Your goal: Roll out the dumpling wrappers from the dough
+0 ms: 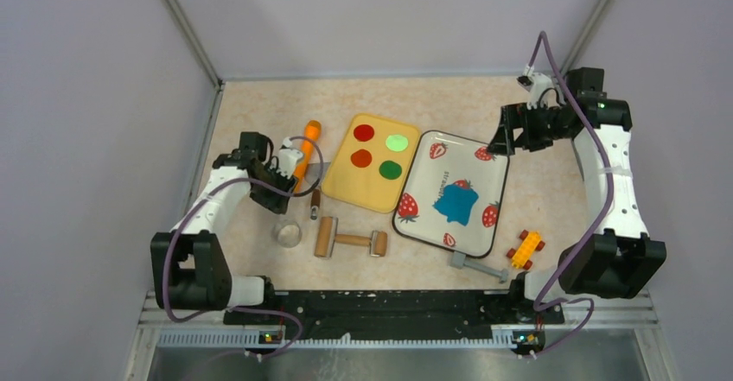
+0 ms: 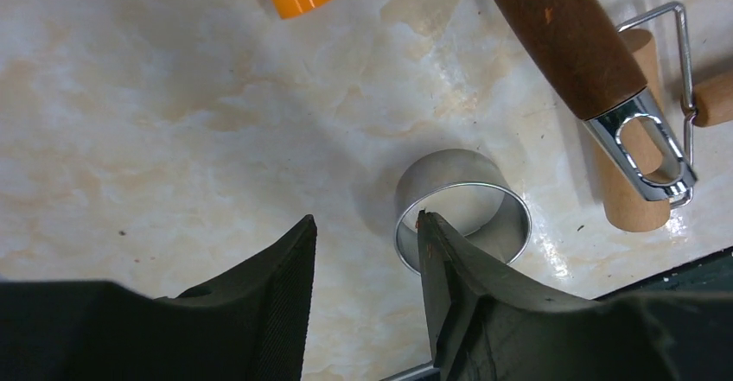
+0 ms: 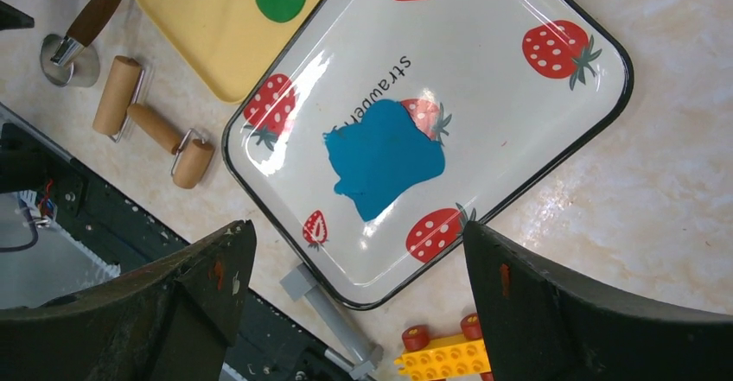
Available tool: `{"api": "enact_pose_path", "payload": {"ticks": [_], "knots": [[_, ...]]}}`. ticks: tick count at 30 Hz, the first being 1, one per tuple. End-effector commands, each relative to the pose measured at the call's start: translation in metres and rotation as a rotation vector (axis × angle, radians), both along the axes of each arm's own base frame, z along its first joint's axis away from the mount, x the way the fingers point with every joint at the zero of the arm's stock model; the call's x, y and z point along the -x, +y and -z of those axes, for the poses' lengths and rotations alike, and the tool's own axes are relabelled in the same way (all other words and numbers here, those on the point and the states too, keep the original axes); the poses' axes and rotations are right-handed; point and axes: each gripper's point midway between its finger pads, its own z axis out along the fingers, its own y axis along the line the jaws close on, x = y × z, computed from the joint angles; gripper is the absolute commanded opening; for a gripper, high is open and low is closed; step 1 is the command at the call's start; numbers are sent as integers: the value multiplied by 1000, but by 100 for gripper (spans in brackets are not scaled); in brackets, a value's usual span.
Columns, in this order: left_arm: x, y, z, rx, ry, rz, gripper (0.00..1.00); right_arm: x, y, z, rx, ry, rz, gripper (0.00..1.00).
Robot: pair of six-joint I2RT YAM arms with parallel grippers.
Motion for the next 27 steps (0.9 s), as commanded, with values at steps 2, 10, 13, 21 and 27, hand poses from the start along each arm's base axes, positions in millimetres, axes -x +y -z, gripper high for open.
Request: {"api": "enact_pose_path", "payload": {"ticks": [2, 10, 13, 21, 27], "knots": [[13, 1, 27, 20, 76, 14, 48, -5, 3, -9, -20, -32, -2, 90], [22, 8, 45, 13, 138, 9, 32, -2, 3, -6, -21, -25, -4, 89], [22, 9, 46, 8, 142, 9, 26, -2, 2, -6, -15, -30, -2, 88], [28, 2, 40, 49, 148, 43, 0, 2, 3, 0, -14, -16, -9, 88], [27, -11, -5, 116, 110, 44, 0, 5, 0, 2, 13, -29, -12, 87]]}}
